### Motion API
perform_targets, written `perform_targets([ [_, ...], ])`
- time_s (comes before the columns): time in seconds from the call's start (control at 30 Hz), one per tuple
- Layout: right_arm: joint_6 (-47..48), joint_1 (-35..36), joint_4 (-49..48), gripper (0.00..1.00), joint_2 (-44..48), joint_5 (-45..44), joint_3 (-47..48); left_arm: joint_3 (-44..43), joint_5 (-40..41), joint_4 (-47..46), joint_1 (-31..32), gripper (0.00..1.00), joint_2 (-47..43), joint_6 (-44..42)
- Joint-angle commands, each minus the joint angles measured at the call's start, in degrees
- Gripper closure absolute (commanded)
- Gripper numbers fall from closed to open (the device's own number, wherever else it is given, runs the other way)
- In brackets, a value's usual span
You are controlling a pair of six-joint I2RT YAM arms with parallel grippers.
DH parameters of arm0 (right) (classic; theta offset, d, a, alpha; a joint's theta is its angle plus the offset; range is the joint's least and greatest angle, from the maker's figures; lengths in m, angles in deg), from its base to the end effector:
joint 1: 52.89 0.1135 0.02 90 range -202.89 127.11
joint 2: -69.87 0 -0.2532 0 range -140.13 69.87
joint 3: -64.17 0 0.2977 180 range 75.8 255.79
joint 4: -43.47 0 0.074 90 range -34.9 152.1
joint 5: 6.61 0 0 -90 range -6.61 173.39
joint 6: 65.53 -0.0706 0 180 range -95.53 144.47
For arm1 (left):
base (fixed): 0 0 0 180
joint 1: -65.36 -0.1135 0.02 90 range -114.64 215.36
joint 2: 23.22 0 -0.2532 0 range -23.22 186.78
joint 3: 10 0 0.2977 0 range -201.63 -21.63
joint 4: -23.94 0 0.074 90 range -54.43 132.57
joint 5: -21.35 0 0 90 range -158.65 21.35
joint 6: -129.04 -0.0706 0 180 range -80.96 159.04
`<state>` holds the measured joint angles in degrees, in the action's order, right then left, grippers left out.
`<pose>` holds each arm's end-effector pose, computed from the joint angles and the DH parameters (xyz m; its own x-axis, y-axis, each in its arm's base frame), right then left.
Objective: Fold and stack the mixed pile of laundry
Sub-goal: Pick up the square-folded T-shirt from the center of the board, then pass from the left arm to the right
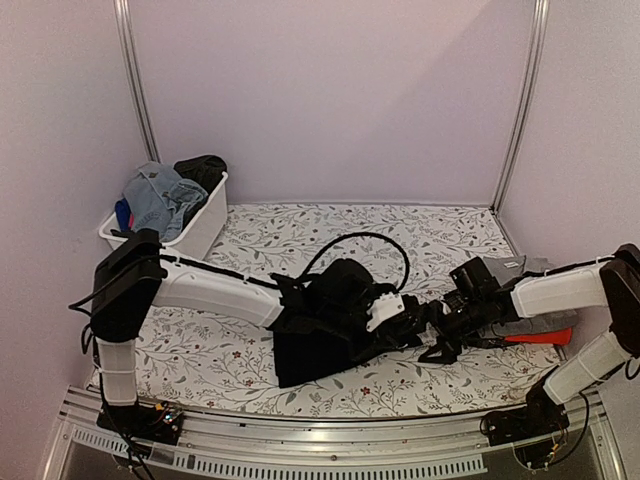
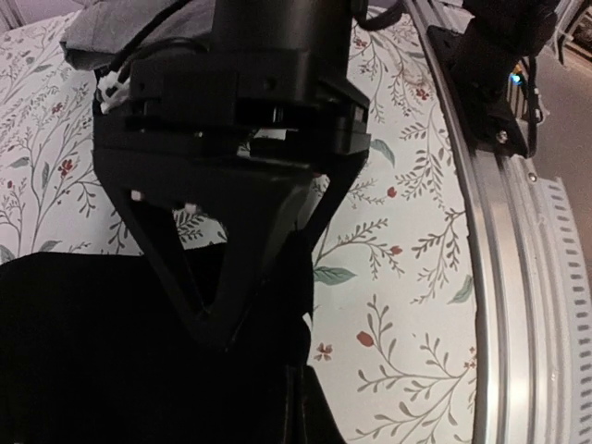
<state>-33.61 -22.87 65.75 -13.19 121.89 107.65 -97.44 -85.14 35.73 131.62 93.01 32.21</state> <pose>0.2203 0.1780 0.0612 -0.9518 0.2172 0.2166 0.3066 0.6551 0.6906 0.1831 -0.4662 0.1051 -0.1453 0.6137 -0.7761 0.9888 0.1165 -0.0930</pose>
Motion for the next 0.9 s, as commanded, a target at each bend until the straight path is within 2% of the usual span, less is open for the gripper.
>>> perform_targets([
  [0.0, -3.39, 0.50, -7.17, 0.13, -3.45, 2.12, 0.80, 0.81, -3.66, -3.77, -0.96, 1.00, -3.00, 0.73],
  [0.13, -8.53, 0.49, -16.02, 0.15, -6.53, 4.24, 0.36, 1.81, -5.14, -4.03, -1.35, 1.00, -3.63, 0.40],
  [0.6, -7.52, 0.48, -22.61, 0.38, -26.39, 6.52, 12.79, 6.36, -9.68, -5.47, -1.28, 1.00, -6.42, -0.13],
  [0.7, -7.38, 0.56, -23.05, 0.49, -29.47, 6.64, 15.35, 7.10, -9.82, -5.79, -1.32, 1.00, -7.12, 0.29],
  [0.8, -7.09, 0.57, -22.00, 0.69, -30.47, 6.53, 16.97, 7.41, -9.11, -5.41, -1.36, 1.00, -7.21, 0.43],
  [0.87, -5.28, 0.57, -17.30, 0.79, -29.68, 5.68, 18.30, 7.54, -8.10, -5.04, -1.51, 1.00, -7.39, 0.71],
])
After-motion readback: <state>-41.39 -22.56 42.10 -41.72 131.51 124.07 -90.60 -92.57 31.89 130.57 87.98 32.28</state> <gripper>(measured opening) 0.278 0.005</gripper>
